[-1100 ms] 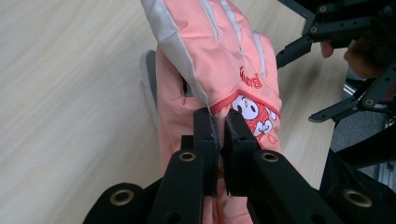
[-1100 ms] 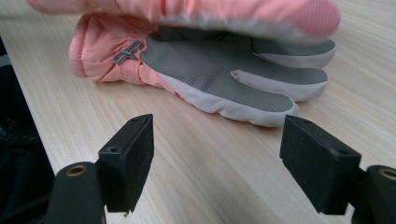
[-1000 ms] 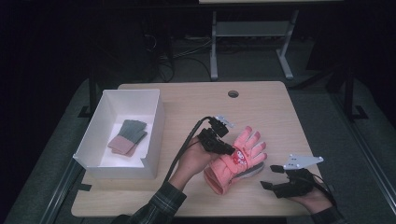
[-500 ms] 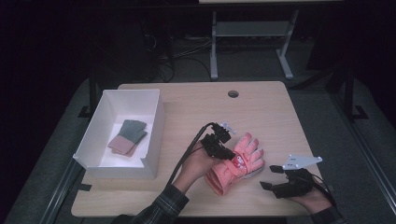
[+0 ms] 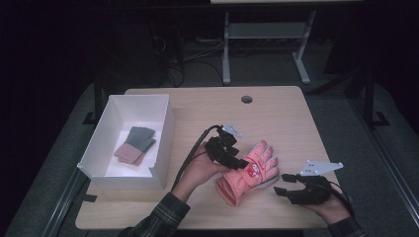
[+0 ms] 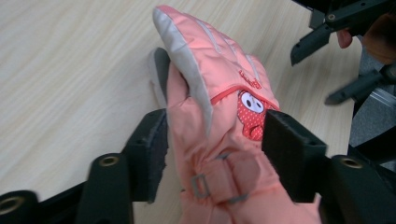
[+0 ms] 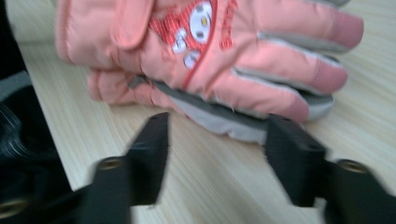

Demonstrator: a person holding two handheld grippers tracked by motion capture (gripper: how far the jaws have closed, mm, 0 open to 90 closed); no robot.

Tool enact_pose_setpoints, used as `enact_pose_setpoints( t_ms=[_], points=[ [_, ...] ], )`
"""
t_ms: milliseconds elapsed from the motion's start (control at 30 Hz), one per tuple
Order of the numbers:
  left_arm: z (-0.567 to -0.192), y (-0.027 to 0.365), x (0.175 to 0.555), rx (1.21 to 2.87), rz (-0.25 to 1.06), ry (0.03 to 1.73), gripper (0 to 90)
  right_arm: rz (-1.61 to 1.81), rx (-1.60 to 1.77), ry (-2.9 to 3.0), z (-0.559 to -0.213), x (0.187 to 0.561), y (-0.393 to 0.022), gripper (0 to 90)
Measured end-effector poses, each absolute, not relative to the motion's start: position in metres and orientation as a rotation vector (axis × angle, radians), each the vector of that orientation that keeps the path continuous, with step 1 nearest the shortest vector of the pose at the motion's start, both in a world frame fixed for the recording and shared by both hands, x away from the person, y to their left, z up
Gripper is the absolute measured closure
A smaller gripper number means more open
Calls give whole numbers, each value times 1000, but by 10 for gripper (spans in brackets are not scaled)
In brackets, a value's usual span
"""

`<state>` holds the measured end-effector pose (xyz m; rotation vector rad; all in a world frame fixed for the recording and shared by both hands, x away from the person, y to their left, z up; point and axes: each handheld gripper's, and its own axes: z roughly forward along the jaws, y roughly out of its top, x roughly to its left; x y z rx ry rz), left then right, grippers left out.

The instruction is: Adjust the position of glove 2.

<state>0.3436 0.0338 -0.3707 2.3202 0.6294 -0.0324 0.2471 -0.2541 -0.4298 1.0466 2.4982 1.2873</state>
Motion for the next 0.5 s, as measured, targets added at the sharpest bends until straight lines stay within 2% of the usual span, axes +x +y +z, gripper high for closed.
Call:
enact_pose_setpoints(
  t_ms=[133,200,500],
  points=[
    [-367,45,344,2308,-20,633,355,1320,1033,2486,-421,252,-248,775],
    [-366,48,343,2303,-22,634,339,1332,1017,2482,-418,255,-242,884],
    [-365,63,341,2290,7,624,303,1348,995,2471,-417,275,-217,900]
  ],
)
